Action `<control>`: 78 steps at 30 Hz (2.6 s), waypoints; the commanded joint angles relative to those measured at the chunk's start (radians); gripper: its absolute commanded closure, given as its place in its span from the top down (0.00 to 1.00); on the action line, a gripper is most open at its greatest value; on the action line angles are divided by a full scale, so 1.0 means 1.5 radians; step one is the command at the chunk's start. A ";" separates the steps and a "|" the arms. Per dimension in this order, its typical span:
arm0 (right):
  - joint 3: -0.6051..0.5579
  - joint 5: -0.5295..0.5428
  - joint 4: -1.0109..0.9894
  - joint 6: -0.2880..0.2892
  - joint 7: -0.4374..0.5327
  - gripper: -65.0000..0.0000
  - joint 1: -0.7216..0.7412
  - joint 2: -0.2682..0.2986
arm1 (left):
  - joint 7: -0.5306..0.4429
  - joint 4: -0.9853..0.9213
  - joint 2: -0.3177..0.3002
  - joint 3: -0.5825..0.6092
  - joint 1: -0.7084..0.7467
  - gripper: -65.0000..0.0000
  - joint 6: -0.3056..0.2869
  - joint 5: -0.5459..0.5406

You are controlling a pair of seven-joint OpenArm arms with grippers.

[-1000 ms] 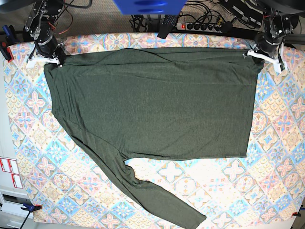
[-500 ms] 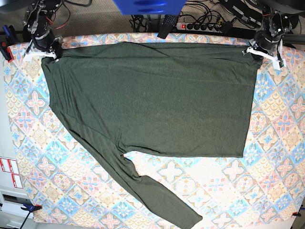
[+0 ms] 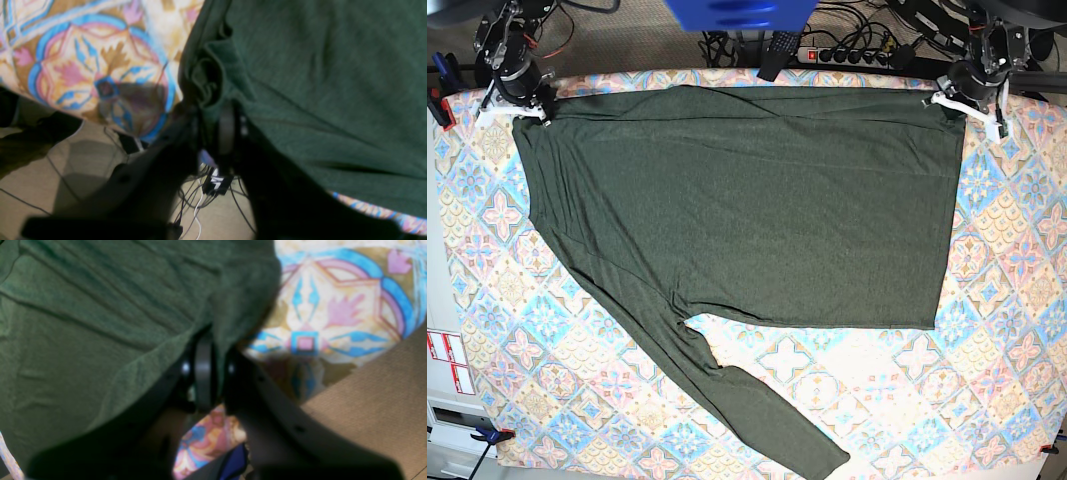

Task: Fold the T-shirt properly
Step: 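Lower the shirt corners to the table and open both grippers, then move both grippers down along the shirt sides toward the hem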

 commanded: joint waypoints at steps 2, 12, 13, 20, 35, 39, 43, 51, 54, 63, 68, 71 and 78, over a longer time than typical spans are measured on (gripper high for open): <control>0.008 -0.026 0.002 -0.024 -0.002 0.19 -0.013 0.006 | -0.002 0.011 -0.009 -0.005 0.003 0.30 -0.001 -0.002; 0.010 -0.026 0.004 -0.024 0.003 0.21 -0.021 0.006 | 0.044 0.012 -0.025 -0.030 0.003 0.67 -0.001 -0.007; 0.010 -0.026 0.004 -0.024 0.004 0.21 -0.021 0.006 | 0.044 0.012 -0.025 -0.041 0.003 0.67 -0.001 -0.007; 0.044 -0.026 0.059 -0.024 0.000 0.21 -0.020 0.006 | 0.044 0.026 -0.025 -0.056 -0.003 0.67 -0.001 -0.007; 0.102 -0.026 0.149 -0.024 -0.002 0.21 -0.017 0.006 | 0.047 0.186 -0.021 -0.069 -0.033 0.67 -0.001 -0.009; 0.102 -0.026 0.154 -0.024 -0.002 0.21 -0.016 0.006 | 0.048 0.183 -0.020 -0.069 -0.094 0.67 -0.001 -0.008; 0.095 -0.026 0.154 -0.024 -0.002 0.21 -0.014 0.006 | 0.049 0.157 -0.020 -0.068 -0.167 0.67 -0.001 -0.005; 0.036 -0.026 0.157 -0.024 -0.084 0.21 0.114 0.007 | 0.129 -0.040 -0.011 -0.066 -0.385 0.67 -0.001 -0.004; 0.035 -0.026 0.156 -0.024 -0.117 0.21 0.161 0.007 | 0.129 -0.099 -0.009 -0.066 -0.444 0.67 -0.001 -0.002; -0.032 -0.087 0.155 -0.024 -0.141 0.21 0.242 0.007 | 0.082 -0.260 -0.011 0.014 -0.559 0.67 -0.001 -0.001; -0.085 -0.118 0.152 -0.024 -0.140 0.21 0.268 0.007 | 0.025 -0.360 -0.011 0.074 -0.615 0.67 -0.001 -0.001; -0.096 -0.119 0.137 -0.024 -0.138 0.21 0.271 0.006 | -0.016 -0.419 -0.011 0.109 -0.644 0.67 -0.001 -0.001; -0.136 -0.120 0.117 -0.024 -0.111 0.21 0.295 0.006 | -0.091 -0.546 -0.008 0.126 -0.713 0.67 -0.001 0.091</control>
